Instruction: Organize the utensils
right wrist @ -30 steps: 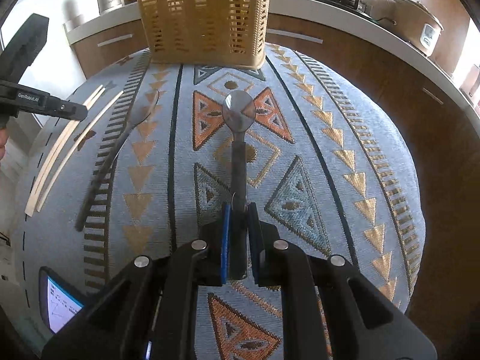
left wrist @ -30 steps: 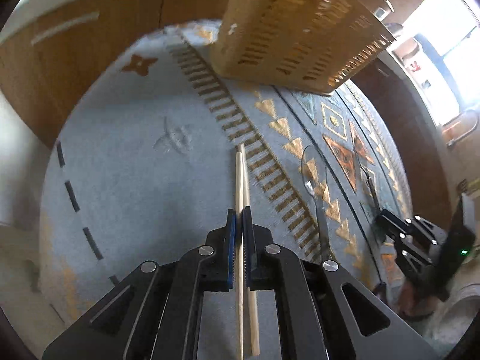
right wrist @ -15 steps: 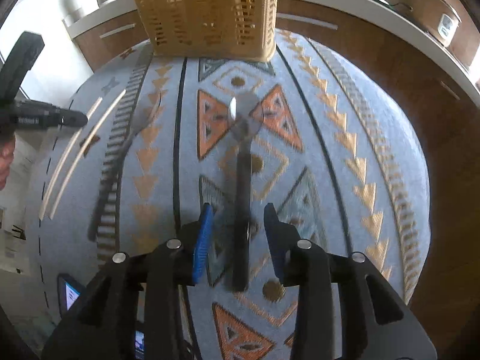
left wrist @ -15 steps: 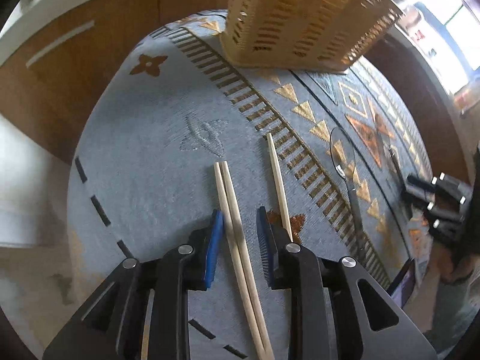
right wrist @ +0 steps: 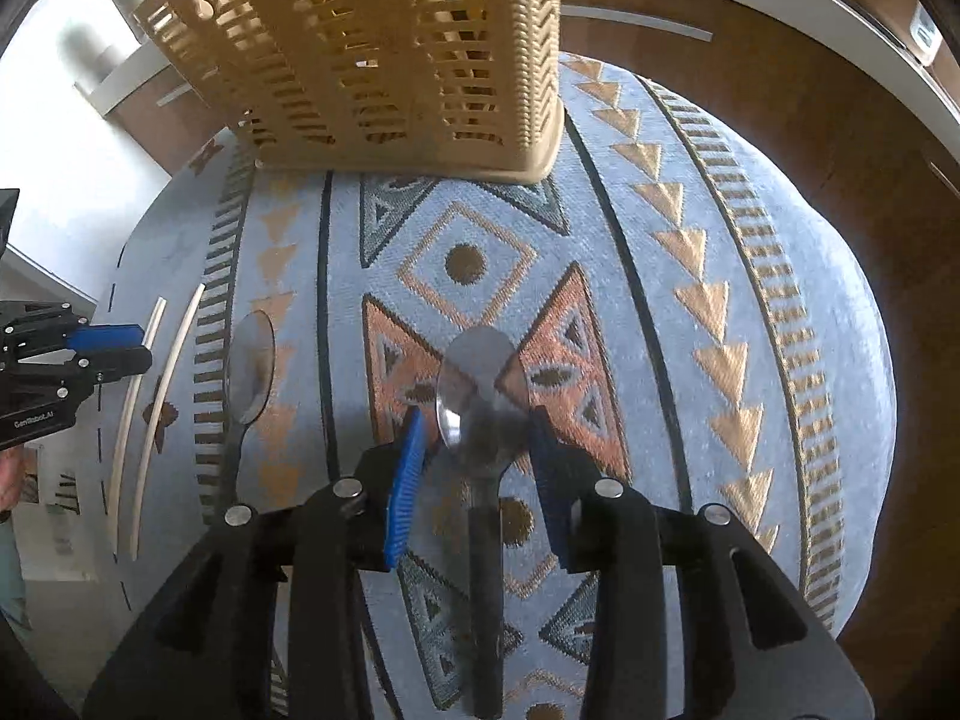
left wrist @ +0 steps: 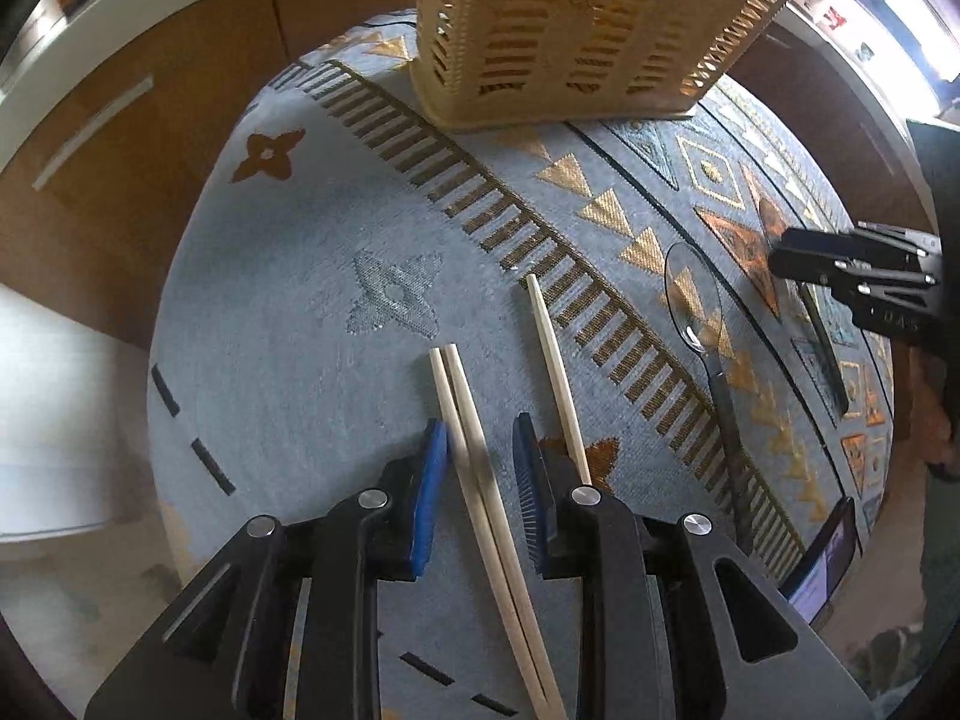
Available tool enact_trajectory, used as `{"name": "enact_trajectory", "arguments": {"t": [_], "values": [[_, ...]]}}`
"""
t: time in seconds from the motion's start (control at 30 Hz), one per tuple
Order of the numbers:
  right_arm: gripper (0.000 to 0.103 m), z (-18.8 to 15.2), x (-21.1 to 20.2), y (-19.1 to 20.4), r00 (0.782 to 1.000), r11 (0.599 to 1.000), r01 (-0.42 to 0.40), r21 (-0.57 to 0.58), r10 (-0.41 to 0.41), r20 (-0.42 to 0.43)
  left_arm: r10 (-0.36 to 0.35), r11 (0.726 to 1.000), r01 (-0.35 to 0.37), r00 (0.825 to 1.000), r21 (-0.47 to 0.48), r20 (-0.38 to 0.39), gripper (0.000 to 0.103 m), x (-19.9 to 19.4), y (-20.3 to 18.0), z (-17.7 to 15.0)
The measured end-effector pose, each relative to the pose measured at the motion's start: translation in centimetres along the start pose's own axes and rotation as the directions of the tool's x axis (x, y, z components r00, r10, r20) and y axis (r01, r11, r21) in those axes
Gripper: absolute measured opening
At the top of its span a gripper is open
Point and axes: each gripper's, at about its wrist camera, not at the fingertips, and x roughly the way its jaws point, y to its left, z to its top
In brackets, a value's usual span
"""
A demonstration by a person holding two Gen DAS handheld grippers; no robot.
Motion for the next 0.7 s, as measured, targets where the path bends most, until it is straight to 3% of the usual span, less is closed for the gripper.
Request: {"name": "enact_trajectory", "arguments": {"t": [0.17, 0.3, 0.4, 0.5, 0.6, 0.7], "values": [[0.033, 1.1, 0.8, 2.1, 0.994, 0.993, 0.104, -0.059, -0.105, -0.022, 0.059, 0.997, -0.058, 0.998, 0.056, -0.013, 0.021, 0.3, -1.3, 0.3], [0.029, 1.3, 1.1, 3.5, 0.990, 0.986, 0.136, -0.099, -0.138, -0.017, 0.162, 0.981, -0.163, 0.987, 0.101, 0.022, 0.012, 0.4, -2.7, -0.2], [0.029, 1.2, 1.0, 3.3, 0.992, 0.989, 0.123, -0.087, -0.123, -0.001, 0.172, 0.980, -0.178, 0.983, 0.085, 0.067, 0.010, 0.2, -3.2, -0.7], [0.029, 0.0, -1.0, 3.1, 0.992, 0.991, 0.093, -0.094, -0.085, 0.093, 0.131, 0.988, -0.142, 0.978, 0.057, 0.164, 0.009, -1.4, -3.6, -1.1], [0.029, -1.1, -3.8, 3.1, 0.978, 0.993, 0.053, -0.101, -0.031, 0.208, 0.088, 0.994, -0.102, 0.947, 0.031, 0.309, 0.009, -4.5, -3.8, -1.5], [0.029, -2.2, -6.4, 3.0, 0.948, 0.994, 0.007, -0.107, 0.028, 0.318, 0.039, 0.999, -0.037, 0.877, -0.015, 0.479, 0.009, -8.3, -4.0, -1.6]]}}
